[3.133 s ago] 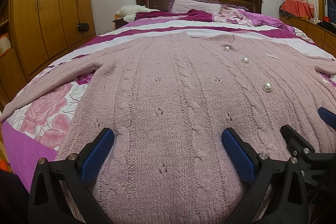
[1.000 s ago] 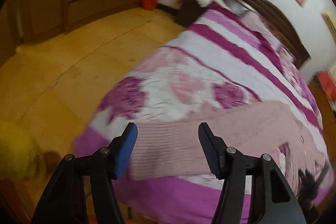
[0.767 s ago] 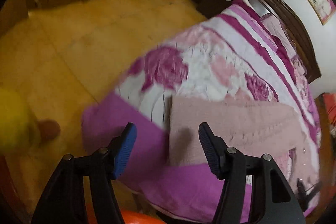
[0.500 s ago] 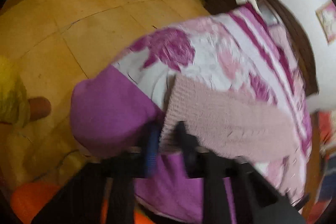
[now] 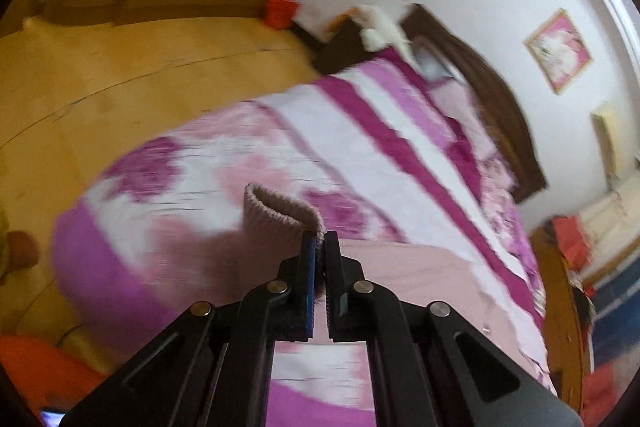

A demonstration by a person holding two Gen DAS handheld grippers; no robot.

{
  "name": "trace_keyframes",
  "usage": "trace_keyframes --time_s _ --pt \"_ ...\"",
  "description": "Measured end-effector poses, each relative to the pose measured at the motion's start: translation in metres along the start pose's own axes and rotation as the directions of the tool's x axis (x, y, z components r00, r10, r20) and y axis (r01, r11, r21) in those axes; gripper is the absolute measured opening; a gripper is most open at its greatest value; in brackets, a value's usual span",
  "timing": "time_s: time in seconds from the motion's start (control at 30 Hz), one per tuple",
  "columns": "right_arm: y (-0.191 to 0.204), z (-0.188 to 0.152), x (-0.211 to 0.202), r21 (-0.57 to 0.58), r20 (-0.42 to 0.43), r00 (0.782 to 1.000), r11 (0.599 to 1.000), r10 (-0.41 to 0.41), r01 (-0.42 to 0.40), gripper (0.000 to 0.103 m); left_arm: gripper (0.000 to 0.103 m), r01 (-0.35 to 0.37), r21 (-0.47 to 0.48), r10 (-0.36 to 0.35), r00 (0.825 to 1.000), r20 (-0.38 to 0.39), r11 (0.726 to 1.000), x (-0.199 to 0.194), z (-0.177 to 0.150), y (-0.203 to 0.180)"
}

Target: Fold small clothes

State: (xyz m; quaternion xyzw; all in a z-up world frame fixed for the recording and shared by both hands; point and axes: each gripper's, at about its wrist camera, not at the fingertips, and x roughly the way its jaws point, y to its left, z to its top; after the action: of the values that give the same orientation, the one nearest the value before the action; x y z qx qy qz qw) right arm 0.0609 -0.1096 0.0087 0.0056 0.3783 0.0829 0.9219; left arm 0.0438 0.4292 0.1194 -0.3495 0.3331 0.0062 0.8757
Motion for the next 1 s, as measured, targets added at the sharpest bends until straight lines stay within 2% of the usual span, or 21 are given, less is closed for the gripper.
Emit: trace_keyframes --time_s 0.13,0.3,0.43,0.57,0.73,0.87,0.93,1.0 --pt "0.001 0.001 0.001 0.003 0.0 1.0 1.0 0.01 -0.01 0.103 0.0 0.069 0.1 -0.067 0.998 -0.019 0.993 0.018 -0.01 -0.067" --pt "-0.001 0.003 0.003 0.009 0.0 0.999 0.999 0.037 -0.037 0.103 0.0 0.168 0.165 -0.161 0.985 -0.055 0.972 0.046 -0.031 -0.136" --pt "0.001 0.006 0.007 0.005 -0.008 0.999 0.999 0.044 -0.044 0.103 0.0 0.19 0.205 -0.166 0.978 -0.13 0.96 0.087 -0.061 -0.182" --pt "0.002 0.007 0.01 -0.008 -0.017 0.999 0.999 0.043 -0.043 0.103 0.0 0.225 0.193 -0.191 0.965 -0.179 0.955 0.118 -0.099 -0.199" --pt "-0.001 0.006 0.01 -0.006 -0.018 0.998 0.999 0.054 -0.054 0.103 0.0 0.206 0.229 -0.147 0.957 -0.25 0.951 0.159 -0.141 -0.218" --pt "-0.001 0.006 0.011 -0.01 -0.023 0.998 0.998 0.057 -0.057 0.103 0.0 0.259 0.236 -0.191 0.942 -0.276 0.936 0.185 -0.165 -0.211" --pt "-0.001 0.005 0.01 -0.024 -0.032 0.997 0.998 0.064 -0.065 0.103 0.006 0.259 0.233 -0.206 0.952 -0.228 0.937 0.184 -0.169 -0.2" --pt "0.0 0.005 0.008 -0.053 -0.055 0.995 0.994 0.088 -0.091 0.102 0.006 0.213 0.236 -0.162 0.962 -0.22 0.948 0.185 -0.167 -0.196"
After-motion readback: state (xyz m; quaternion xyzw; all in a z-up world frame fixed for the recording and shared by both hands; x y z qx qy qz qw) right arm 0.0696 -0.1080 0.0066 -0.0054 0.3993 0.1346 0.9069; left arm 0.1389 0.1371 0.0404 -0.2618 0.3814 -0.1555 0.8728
